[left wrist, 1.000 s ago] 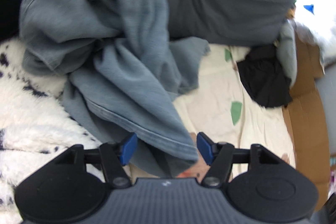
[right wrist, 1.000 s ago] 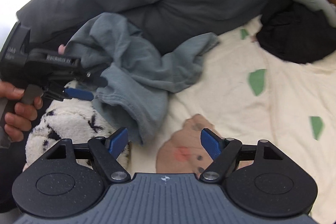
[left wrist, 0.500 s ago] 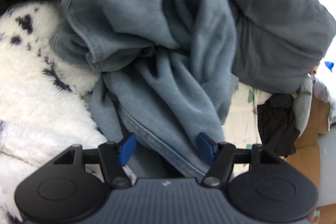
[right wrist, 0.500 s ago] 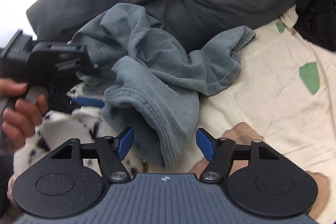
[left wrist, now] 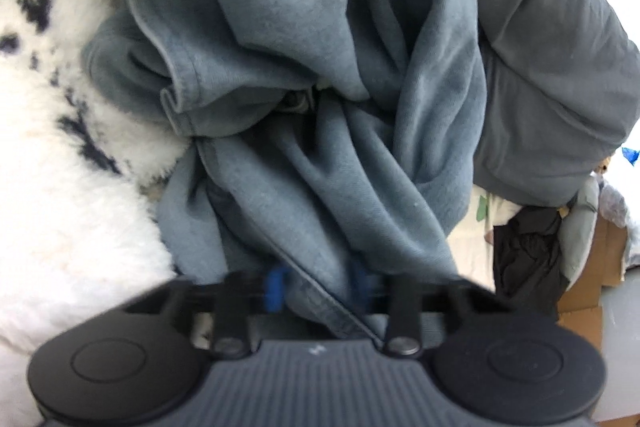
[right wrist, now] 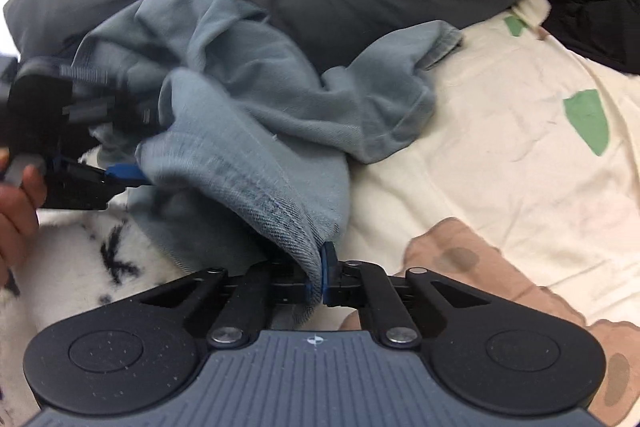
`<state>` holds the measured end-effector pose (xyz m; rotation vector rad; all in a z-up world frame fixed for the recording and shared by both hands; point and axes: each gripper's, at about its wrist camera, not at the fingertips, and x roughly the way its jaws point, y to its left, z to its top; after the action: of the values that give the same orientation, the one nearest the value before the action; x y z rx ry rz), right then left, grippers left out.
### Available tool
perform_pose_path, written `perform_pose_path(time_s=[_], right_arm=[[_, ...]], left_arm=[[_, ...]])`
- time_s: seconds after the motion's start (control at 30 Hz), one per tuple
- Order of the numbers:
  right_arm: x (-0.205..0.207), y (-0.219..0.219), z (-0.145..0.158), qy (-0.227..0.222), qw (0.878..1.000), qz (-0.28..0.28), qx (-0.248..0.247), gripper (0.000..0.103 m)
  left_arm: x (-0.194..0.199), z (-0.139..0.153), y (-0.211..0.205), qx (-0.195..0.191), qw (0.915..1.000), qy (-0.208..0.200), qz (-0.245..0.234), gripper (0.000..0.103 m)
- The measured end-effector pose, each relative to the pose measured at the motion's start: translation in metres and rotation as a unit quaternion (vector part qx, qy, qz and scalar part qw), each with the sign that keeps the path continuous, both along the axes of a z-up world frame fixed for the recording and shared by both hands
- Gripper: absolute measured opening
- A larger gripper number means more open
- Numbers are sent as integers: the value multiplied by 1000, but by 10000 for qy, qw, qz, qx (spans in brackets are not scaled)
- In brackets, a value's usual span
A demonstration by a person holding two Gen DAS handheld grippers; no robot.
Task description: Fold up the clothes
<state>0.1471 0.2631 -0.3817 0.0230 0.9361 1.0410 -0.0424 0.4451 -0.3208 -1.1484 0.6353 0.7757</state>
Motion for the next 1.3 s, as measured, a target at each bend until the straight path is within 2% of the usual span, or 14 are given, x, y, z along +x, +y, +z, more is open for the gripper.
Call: perform_pose_path(time_s=[0.07,0.13,0.27,0.37,0.5,0.77,1.0,1.2,1.3], right_arm=[[5,-7,4,-10,10000,-62,-2,2],[11,-14,11,-99,9999,-76,-37,1],[17,-27,27,-257,9996,-13,-95,1],[16,-38,40,-377,9990,183,-155,1],[17,-63,60,-547,9969,478,-285,2],[30,-127,82,-731,9936,501,-707,2],[38,-187,92,-706,9935,43,-892,2],[39,-228,96,-535,9939,-483,-839,1],[40,-244,93,-438,9928,-710,-854,1]], left_arm=[[-1,2,-3,13,10000,-32,-23,14],[0,9,-9,138,9998,-1,-134,12],[8,22,-25,365,9986,25,-389,10],[17,37,-34,508,9973,-103,-527,9],[37,58,-50,697,9919,-285,-1020,8],[81,63,-93,446,9825,-626,-1699,8],[115,55,-130,279,9683,-761,-2361,8],[132,48,-150,-12,9535,-486,-2973,20],[115,46,-150,-54,9523,-239,-3042,43]])
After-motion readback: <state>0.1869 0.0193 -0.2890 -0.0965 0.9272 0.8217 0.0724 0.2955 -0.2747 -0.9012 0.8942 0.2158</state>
